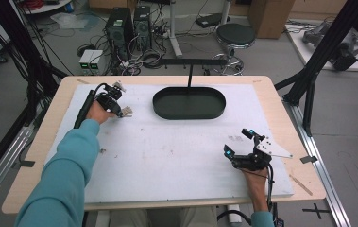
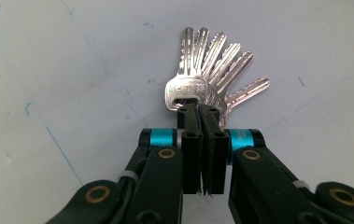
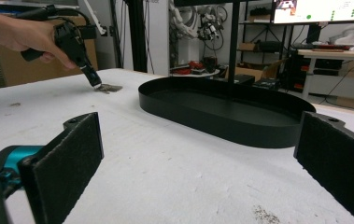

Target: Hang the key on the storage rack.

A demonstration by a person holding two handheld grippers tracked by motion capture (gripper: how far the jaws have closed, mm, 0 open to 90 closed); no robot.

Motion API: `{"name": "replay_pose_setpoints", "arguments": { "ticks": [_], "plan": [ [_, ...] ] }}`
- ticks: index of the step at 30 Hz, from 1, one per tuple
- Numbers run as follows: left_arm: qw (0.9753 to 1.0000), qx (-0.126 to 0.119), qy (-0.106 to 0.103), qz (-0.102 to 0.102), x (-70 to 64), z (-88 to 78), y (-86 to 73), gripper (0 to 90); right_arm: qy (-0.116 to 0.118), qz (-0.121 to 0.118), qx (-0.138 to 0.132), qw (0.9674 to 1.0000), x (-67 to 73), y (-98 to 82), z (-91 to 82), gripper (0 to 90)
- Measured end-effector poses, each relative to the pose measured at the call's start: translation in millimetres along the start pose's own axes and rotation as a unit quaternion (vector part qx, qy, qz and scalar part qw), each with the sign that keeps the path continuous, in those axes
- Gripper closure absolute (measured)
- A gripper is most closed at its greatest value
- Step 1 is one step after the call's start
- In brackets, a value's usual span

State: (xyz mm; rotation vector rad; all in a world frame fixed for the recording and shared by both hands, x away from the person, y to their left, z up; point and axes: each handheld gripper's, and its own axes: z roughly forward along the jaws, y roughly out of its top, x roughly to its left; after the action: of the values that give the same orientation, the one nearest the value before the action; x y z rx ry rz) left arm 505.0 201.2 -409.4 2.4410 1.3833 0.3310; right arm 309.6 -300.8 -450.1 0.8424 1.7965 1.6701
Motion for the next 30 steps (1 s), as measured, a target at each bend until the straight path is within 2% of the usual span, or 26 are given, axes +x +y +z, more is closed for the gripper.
{"name": "replay_pose_setpoints", "arguments": {
  "ticks": [2,6,10,15,19,22,25,26,28,30],
  "plan": [
    [1.0,0.0,-0.004,-0.004,0.2,0.0,-0.4,88.0,0.001,0.0,0.0,1.0,0.0,0.0,0.0,0.5],
    [1.0,0.001,-0.004,0.007,0.5,-0.7,-0.8,88.2,0.001,0.002,0.0,1.0,0.0,0.0,-0.1,0.5],
    [0.9999,-0.005,-0.013,0.005,0.8,-2.9,-1.1,88.3,0.0,0.0,0.0,1.0,0.0,0.0,0.0,0.5],
    [0.9988,-0.024,-0.042,0.002,1.9,-11.9,-2.2,88.4,0.0,0.0,0.0,1.0,0.1,0.1,0.0,0.5],
    [0.9955,-0.058,-0.074,0.012,2.0,-25.5,-3.6,88.4,0.001,-0.002,0.001,1.0,0.2,0.3,-0.1,0.5],
    [0.9914,-0.089,-0.092,0.027,-0.4,-37.7,-4.5,88.4,-0.001,0.004,-0.001,1.0,-0.2,0.4,-0.5,0.5],
    [0.9851,-0.121,-0.116,0.041,-3.5,-49.2,-6.3,88.4,-0.009,-0.002,0.015,0.9998,-1.3,2.2,-0.9,0.5],
    [0.982,-0.133,-0.126,0.045,-4.7,-53.5,-7.0,88.4,-0.009,-0.002,0.02,0.9997,-2.7,5.0,-1.9,0.5],
    [0.9745,-0.162,-0.146,0.052,-7.2,-62.2,-8.3,88.4,-0.008,0.001,0.019,0.9998,-2.7,7.2,-2.9,0.5],
    [0.9649,-0.191,-0.169,0.062,-10.1,-71.1,-9.4,88.4,-0.003,0.007,0.009,0.9999,-3.6,12.9,-4.7,0.5]
  ]
}}
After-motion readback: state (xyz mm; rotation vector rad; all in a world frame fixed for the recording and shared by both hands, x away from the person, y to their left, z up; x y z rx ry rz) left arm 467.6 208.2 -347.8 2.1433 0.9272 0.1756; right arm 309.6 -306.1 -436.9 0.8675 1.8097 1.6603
